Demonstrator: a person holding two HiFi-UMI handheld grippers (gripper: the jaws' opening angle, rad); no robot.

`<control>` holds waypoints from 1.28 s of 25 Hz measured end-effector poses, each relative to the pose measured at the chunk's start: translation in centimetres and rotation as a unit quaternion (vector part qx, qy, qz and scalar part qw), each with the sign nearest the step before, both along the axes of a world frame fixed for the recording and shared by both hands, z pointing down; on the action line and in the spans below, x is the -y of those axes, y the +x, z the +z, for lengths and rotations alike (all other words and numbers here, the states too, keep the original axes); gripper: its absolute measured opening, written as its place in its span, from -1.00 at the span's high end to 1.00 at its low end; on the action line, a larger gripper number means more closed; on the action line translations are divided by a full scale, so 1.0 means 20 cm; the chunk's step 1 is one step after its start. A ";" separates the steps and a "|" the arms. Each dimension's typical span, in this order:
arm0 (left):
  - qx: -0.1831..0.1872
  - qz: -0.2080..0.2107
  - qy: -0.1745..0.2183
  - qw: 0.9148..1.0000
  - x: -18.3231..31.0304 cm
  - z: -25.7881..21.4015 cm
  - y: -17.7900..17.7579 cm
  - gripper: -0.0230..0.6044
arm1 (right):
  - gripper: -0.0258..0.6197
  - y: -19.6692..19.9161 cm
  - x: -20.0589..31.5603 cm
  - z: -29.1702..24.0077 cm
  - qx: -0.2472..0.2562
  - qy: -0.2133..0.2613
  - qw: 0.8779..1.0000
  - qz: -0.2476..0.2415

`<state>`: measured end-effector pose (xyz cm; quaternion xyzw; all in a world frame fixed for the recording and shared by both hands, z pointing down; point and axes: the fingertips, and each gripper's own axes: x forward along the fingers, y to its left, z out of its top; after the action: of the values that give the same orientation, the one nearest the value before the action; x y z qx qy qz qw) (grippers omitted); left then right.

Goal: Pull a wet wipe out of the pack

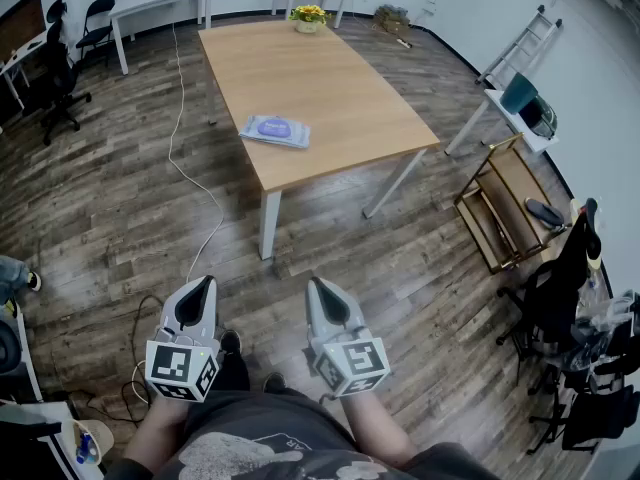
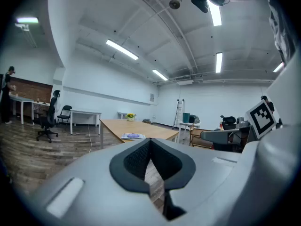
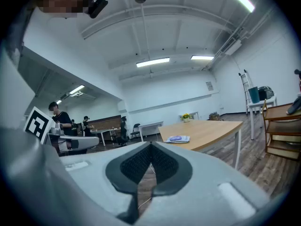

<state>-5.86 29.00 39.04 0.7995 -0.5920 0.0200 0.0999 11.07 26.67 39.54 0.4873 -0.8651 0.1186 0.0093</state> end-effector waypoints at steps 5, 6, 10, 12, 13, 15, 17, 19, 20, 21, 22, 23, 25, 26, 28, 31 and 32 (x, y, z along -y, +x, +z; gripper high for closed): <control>-0.003 -0.011 -0.004 1.000 0.04 0.01 -0.03 0.87 | 0.95 0.00 0.03 0.00 -0.003 0.000 1.000 -0.003; -0.004 -0.011 -0.004 1.000 0.05 0.00 -0.04 0.87 | 0.95 -0.01 0.04 0.00 -0.004 0.000 1.000 -0.004; -0.006 -0.011 -0.002 1.000 0.07 0.00 -0.07 0.87 | 0.95 -0.04 0.06 0.01 -0.009 -0.001 1.000 -0.007; -0.010 -0.018 -0.002 1.000 0.09 0.00 -0.09 0.87 | 0.95 -0.05 0.08 0.00 -0.011 0.001 1.000 -0.007; -0.012 -0.022 -0.002 1.000 0.11 0.00 -0.10 0.87 | 0.95 -0.05 0.09 0.00 -0.012 0.002 1.000 -0.007; -0.015 -0.027 -0.004 1.000 0.12 0.01 -0.13 0.87 | 0.95 -0.06 0.11 0.00 -0.014 0.002 1.000 -0.005; -0.016 -0.025 -0.006 1.000 0.14 0.02 -0.14 0.87 | 0.95 -0.06 0.12 0.01 -0.014 -0.001 1.000 0.001; -0.019 -0.019 -0.006 1.000 0.16 0.02 -0.15 0.87 | 0.95 -0.05 0.15 0.03 -0.008 -0.010 1.000 0.018; -0.021 -0.016 -0.005 1.000 0.17 0.02 -0.15 0.87 | 0.95 -0.04 0.16 0.04 -0.001 -0.018 0.999 0.029; -0.023 -0.015 -0.003 1.000 0.18 0.02 -0.16 0.87 | 0.95 -0.03 0.18 0.06 0.006 -0.028 0.999 0.039; -0.025 -0.013 0.000 1.000 0.20 0.03 -0.16 0.87 | 0.95 -0.03 0.20 0.07 0.011 -0.036 0.998 0.045; -0.026 -0.012 0.002 1.000 0.21 0.03 -0.17 0.87 | 0.95 -0.03 0.21 0.08 0.013 -0.040 0.998 0.046; -0.026 -0.008 0.003 1.000 0.25 0.05 -0.18 0.87 | 0.95 -0.05 0.24 0.08 0.004 -0.034 0.998 0.045; -0.026 -0.006 0.001 1.000 0.28 0.06 -0.19 0.87 | 0.95 -0.06 0.25 0.07 -0.003 -0.028 0.999 0.044; -0.025 -0.004 -0.004 1.000 0.35 0.09 -0.21 0.87 | 0.95 -0.08 0.30 0.06 -0.010 -0.018 0.999 0.045; -0.029 0.004 -0.008 1.000 0.46 0.11 -0.25 0.87 | 0.95 -0.12 0.38 0.05 -0.012 -0.013 0.999 0.050; -0.028 0.008 -0.009 1.000 0.49 0.11 -0.27 0.87 | 0.95 -0.13 0.41 0.04 -0.014 -0.010 0.998 0.053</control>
<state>-11.19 19.11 41.26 0.8034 -0.5826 0.0033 0.1234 8.42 18.46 40.43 0.5338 -0.8367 0.1209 0.0198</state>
